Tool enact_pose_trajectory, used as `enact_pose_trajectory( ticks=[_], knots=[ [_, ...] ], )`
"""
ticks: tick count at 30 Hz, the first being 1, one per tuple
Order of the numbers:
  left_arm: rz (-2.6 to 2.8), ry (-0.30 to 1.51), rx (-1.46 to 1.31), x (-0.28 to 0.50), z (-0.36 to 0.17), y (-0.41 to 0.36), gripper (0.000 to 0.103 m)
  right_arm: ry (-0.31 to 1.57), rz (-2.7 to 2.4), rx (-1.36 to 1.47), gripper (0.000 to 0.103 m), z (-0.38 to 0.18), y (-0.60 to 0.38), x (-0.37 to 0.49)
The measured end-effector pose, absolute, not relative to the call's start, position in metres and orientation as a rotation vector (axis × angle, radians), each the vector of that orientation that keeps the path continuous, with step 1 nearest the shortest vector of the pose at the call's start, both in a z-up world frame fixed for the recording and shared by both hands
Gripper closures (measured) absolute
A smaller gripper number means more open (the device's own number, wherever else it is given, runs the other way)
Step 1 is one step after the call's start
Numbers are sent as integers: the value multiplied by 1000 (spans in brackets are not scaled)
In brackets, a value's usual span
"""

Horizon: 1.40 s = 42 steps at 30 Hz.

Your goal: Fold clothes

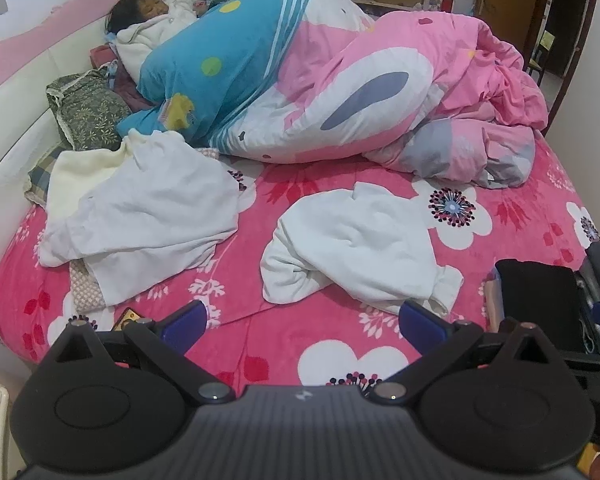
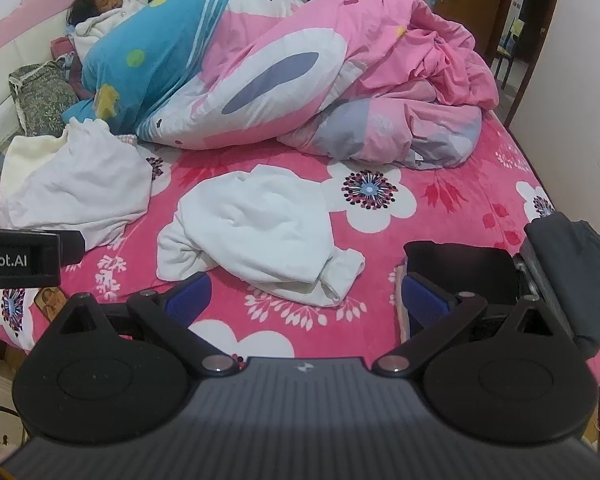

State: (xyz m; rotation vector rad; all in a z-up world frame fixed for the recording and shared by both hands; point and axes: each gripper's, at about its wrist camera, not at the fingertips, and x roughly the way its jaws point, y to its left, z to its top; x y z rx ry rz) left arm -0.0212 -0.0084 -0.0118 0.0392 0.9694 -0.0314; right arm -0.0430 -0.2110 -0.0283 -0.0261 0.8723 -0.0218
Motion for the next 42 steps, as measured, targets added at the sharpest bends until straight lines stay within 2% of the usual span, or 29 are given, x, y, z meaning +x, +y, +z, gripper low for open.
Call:
enact_pose_trajectory(
  ticks=[42],
  knots=[
    [-19,996,39,-15,-11,-8,0,901,-51,-12,1,-32,-210,-42]
  ],
)
